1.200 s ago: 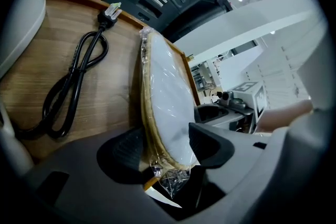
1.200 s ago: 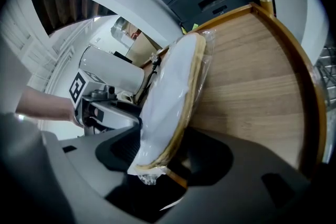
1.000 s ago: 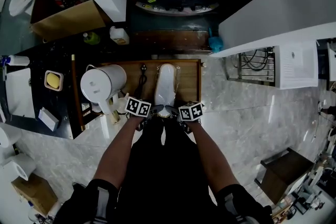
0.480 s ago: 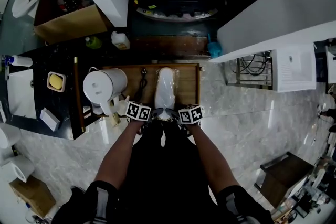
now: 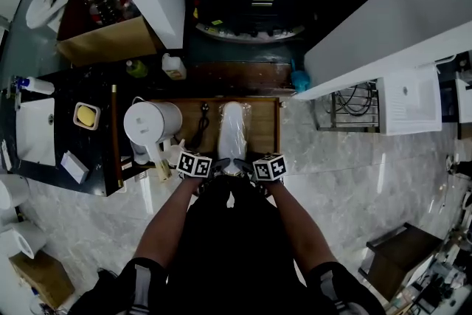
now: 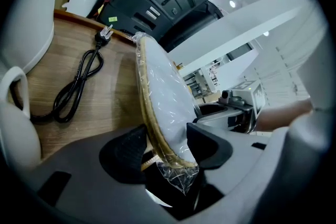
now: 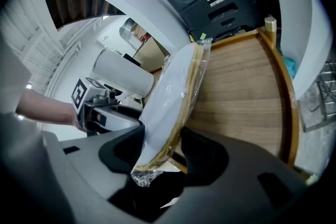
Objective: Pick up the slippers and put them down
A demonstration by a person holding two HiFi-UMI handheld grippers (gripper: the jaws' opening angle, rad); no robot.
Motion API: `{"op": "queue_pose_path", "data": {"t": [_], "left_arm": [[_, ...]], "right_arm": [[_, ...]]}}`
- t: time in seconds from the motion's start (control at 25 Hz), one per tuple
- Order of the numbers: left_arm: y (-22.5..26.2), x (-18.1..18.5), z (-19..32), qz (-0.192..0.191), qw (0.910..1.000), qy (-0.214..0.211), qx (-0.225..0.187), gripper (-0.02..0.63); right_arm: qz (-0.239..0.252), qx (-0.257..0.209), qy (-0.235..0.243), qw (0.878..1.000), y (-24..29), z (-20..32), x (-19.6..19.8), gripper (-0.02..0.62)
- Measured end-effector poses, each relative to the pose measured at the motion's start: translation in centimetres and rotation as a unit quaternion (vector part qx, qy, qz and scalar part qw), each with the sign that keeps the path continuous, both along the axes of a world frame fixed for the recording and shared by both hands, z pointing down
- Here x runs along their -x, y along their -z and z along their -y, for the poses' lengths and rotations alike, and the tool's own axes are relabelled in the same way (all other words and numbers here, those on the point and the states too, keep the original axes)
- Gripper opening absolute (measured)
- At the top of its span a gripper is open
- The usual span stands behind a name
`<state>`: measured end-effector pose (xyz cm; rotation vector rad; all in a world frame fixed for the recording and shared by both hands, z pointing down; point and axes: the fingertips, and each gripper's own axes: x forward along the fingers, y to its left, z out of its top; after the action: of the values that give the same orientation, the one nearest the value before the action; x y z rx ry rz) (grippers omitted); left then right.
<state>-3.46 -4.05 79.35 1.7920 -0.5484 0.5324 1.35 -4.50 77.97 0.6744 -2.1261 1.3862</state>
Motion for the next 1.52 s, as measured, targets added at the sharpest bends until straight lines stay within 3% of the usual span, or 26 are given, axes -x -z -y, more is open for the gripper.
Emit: {"op": "queue_pose_path", "data": {"t": [0.8,1.52], "left_arm": [[7.5,-1.1,-0.2,-0.014,0.9943,0.015,-0.104,0.244],[14.5,-1.4,-0.9,-0.017,0.981,0.037,-0.19,0.244]], "right_arm": [[0.032,-0.074,-0.009,0.997,7.1,-0.4,-1.3,0.218],[0.072,-0.125,0.001,0.99,13.5,-1.0,-1.8,0.218]]}}
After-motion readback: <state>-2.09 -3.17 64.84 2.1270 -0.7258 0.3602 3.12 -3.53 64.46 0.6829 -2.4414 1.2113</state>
